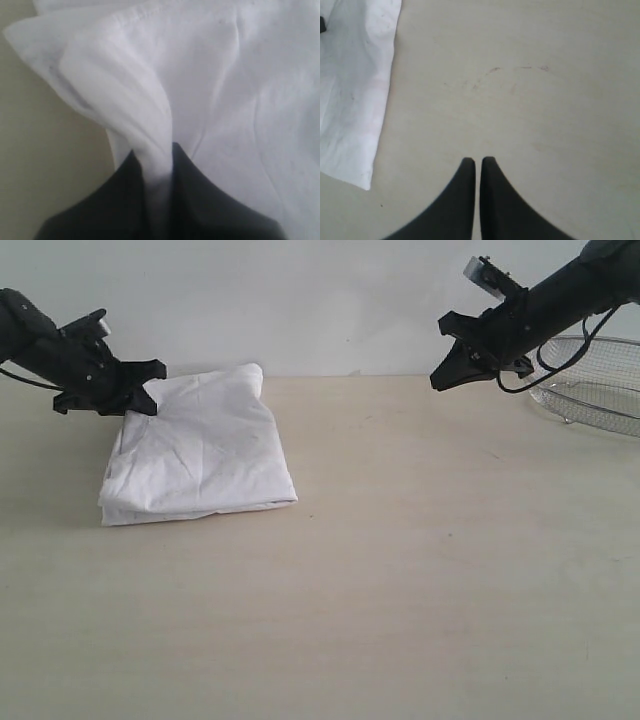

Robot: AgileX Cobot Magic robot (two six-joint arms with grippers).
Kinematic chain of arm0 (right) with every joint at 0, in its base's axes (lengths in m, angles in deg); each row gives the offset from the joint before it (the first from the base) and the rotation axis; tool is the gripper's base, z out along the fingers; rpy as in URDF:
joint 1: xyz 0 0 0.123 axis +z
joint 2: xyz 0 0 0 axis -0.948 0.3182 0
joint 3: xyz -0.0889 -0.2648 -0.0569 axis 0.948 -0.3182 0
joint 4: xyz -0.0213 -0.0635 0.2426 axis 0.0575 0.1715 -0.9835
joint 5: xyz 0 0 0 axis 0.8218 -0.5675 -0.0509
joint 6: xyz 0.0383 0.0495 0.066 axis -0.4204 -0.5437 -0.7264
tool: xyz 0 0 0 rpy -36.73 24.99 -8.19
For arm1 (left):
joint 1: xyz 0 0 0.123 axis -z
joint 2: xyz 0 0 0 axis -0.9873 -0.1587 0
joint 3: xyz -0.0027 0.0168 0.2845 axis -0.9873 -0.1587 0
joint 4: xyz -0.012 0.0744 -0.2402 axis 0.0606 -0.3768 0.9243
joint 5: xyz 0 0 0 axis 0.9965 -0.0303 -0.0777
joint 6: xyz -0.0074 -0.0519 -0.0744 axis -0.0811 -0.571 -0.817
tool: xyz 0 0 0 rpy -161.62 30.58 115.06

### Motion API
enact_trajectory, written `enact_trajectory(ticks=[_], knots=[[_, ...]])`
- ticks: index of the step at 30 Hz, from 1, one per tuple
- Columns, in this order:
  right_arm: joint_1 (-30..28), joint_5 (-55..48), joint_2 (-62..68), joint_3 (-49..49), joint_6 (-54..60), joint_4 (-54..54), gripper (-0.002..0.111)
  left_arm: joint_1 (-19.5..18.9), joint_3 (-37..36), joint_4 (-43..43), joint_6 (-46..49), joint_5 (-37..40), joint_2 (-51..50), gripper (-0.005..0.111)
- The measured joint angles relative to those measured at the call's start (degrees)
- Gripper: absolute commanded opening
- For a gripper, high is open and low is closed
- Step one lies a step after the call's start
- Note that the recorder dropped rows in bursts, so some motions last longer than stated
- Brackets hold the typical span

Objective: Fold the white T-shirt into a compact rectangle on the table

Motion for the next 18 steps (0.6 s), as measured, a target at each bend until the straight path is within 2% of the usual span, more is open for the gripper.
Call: enact_trajectory(ticks=[16, 18], knots=[[0.0, 0.0, 0.0, 0.0, 0.5, 0.0, 0.000, -1.1, 0.0, -4.7, -2.9, 0.0, 1.6, 0.005], [0.0, 0.0, 0.0, 0.0, 0.6, 0.0, 0.000, -1.1, 0.0, -4.7, -2.8, 0.3, 1.6, 0.015]])
